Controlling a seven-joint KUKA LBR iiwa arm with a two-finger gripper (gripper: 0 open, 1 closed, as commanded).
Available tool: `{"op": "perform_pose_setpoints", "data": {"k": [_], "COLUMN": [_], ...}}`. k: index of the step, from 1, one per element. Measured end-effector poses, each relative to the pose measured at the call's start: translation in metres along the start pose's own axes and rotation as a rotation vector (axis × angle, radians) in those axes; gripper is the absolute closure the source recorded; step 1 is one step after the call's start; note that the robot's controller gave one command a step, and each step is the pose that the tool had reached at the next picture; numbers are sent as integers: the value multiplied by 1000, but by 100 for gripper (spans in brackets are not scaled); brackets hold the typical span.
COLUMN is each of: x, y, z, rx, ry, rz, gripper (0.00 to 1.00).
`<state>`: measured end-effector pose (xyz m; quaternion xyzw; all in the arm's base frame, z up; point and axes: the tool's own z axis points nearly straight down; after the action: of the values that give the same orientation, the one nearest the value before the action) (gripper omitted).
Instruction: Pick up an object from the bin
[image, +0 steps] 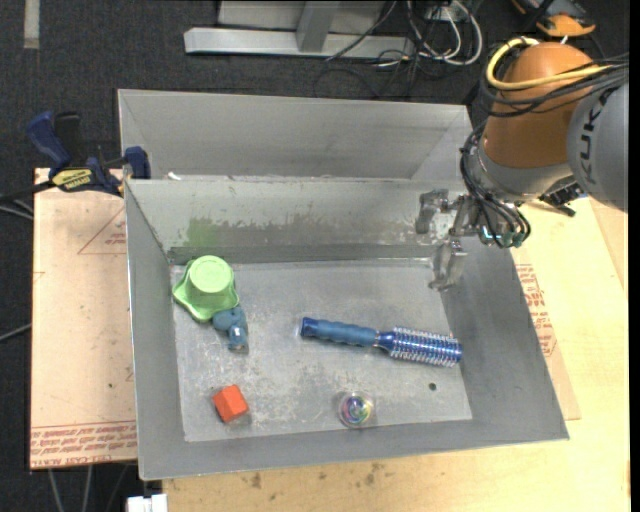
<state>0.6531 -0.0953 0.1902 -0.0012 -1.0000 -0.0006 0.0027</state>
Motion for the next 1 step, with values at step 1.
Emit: {"op": "perform_pose_setpoints", "data": {"k": [1], "x": [76], "y": [28], "z": [63], "rx": [-1], "ry": [-1], "rz": [-217], "gripper": [0]}}
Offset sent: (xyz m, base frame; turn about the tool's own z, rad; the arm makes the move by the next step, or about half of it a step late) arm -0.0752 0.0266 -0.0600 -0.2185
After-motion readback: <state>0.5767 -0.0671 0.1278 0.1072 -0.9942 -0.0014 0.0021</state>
